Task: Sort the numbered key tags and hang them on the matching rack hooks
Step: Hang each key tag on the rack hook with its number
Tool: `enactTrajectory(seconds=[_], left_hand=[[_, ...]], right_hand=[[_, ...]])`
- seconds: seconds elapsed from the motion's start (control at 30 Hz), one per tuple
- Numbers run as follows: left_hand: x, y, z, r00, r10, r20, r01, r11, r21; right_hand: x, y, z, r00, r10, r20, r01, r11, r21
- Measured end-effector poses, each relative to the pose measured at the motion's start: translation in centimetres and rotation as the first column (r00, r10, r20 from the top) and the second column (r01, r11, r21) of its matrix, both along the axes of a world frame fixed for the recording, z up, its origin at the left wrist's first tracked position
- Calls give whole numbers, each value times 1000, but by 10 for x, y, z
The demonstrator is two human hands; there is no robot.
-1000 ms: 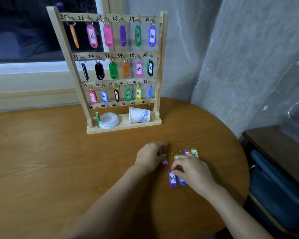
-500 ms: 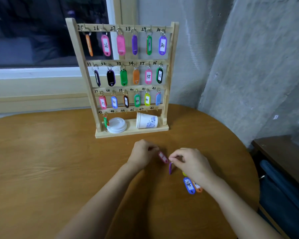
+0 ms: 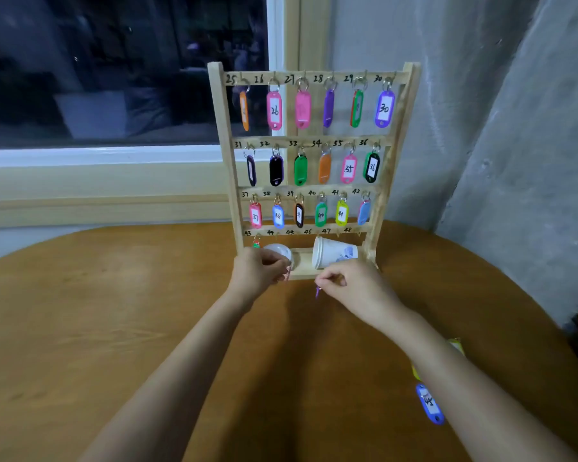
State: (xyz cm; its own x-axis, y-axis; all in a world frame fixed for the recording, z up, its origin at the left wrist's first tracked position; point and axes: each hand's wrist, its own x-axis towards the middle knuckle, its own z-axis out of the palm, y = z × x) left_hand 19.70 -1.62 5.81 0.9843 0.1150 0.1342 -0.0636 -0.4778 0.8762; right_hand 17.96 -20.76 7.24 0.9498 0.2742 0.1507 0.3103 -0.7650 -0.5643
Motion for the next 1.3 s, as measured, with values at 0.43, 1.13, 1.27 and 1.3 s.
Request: enactTrajectory(seconds=[0.43, 1.13, 1.27, 1.3], left_hand=[[38, 23, 10, 994, 68, 83, -72, 996, 48], [51, 24, -3, 978, 163, 133, -205, 881, 427], [41, 27, -7, 977, 156, 145, -203, 886, 416], [37, 27, -7, 976, 164, 143, -209, 887, 411]], right_hand=[[54, 55, 16, 998, 31, 47, -30, 999, -21], [90, 86, 2, 968, -122, 218, 155, 978, -141], [83, 78, 1, 976, -66, 207, 95, 986, -136], [78, 73, 1, 975, -60, 213, 86, 990, -115]])
